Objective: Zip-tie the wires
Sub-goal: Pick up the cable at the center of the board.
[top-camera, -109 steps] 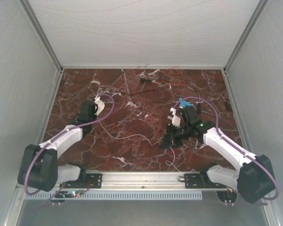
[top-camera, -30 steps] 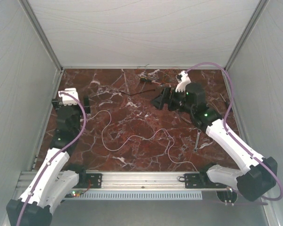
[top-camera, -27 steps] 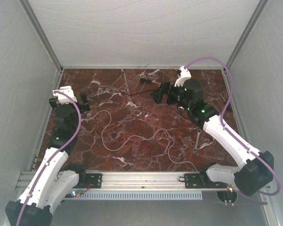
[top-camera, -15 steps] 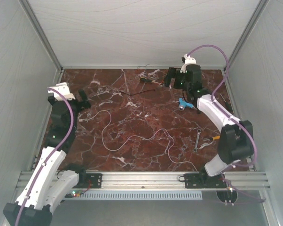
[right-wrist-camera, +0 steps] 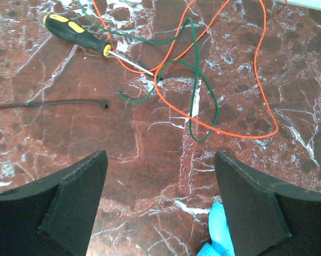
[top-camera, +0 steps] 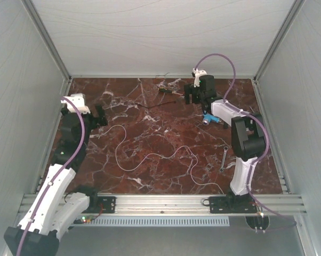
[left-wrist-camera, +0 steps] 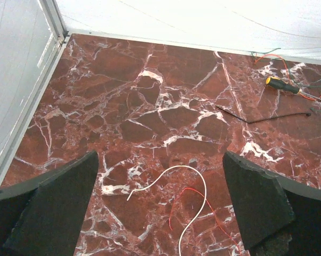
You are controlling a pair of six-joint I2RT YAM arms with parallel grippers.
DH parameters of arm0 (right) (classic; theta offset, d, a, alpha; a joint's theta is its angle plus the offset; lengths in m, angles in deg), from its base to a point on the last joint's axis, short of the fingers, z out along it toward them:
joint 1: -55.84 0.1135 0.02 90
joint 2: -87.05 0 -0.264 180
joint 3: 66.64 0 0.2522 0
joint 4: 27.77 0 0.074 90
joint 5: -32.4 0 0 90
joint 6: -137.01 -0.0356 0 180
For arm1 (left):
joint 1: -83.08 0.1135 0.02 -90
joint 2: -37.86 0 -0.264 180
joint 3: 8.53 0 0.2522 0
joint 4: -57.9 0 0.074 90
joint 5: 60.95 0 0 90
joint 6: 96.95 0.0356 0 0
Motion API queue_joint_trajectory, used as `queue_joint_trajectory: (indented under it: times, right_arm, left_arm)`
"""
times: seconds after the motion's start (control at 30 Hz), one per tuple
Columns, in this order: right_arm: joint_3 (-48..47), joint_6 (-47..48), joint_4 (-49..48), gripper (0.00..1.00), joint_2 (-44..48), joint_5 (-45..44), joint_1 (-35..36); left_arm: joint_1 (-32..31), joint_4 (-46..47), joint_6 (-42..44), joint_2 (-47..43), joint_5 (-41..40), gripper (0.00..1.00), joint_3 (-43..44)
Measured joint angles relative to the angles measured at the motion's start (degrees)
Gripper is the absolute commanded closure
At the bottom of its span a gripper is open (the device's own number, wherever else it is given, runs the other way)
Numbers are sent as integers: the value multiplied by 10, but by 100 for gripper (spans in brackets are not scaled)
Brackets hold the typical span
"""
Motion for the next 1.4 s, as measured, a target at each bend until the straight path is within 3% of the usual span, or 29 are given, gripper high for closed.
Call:
queue_joint_trajectory:
  times: [0.23, 0.73, 1.17, 1.4]
  right_arm:
    - [-52, 14, 0, 52, -62, -14, 0]
    - [-115, 10, 2, 73, -137, -79, 0]
    - [-117, 11, 2, 74, -148, -83, 0]
    - [-147, 17, 2, 90, -161, -87, 0]
  left_arm:
    - [0, -4, 0, 2, 15, 0, 7]
    - [0, -5, 0, 7, 31, 0, 7]
    - [0, -5, 0, 10, 37, 1, 7]
    - [0, -5, 0, 11, 38, 0, 7]
